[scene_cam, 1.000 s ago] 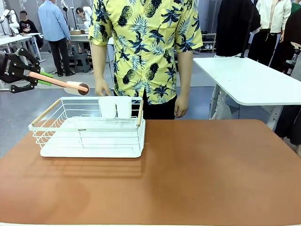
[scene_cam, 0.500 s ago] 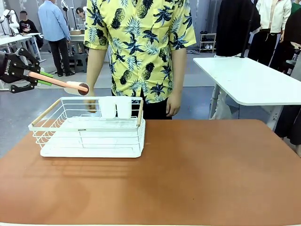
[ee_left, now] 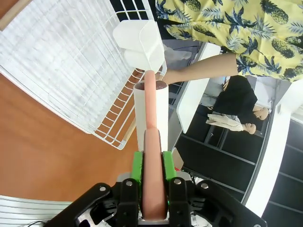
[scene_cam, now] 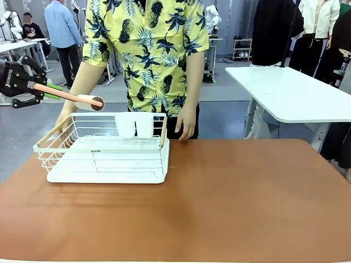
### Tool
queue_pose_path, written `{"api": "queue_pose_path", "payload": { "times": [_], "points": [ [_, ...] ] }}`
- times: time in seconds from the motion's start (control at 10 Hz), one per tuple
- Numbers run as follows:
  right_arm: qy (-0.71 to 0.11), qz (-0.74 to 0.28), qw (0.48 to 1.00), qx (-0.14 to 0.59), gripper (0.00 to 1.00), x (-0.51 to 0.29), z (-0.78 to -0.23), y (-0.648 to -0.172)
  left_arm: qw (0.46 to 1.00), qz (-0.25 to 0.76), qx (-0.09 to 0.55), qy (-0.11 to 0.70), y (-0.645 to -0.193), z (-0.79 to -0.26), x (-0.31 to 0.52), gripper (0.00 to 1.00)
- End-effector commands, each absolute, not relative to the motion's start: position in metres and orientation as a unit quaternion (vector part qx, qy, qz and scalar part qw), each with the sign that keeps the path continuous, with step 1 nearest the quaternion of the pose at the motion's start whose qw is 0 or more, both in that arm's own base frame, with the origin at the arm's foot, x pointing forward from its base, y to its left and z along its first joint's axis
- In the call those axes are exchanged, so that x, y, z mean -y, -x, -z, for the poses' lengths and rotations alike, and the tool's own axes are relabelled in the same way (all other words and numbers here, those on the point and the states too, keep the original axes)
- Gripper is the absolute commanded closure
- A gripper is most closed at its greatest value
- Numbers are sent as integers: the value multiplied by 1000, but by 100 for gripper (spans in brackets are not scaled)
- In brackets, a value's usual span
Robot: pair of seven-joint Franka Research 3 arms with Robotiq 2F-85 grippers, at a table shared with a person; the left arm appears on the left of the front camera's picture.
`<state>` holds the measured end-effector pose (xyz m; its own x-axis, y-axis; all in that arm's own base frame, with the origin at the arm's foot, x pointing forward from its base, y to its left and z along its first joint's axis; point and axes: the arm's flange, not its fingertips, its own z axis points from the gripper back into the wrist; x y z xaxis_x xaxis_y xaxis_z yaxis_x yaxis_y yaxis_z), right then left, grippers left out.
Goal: Clean the table.
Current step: Clean the table with the Lint Roller when the human lifts the Dish drying rack.
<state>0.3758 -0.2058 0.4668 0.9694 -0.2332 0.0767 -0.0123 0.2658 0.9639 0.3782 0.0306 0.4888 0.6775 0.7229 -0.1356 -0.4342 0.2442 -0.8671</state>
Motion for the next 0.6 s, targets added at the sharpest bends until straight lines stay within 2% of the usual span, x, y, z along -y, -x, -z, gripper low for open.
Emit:
{"api": "queue_pose_path", "payload": {
  "times": [0.0,0.5],
  "points": [
    [-605,66,786,105,0,206,-469,-375,773,-377,149,488,-378,-489,-32,100],
    [-605,66,786,105,0,206,-469,-375,773,-377,149,488,-378,-489,-32,100]
  ]
}}
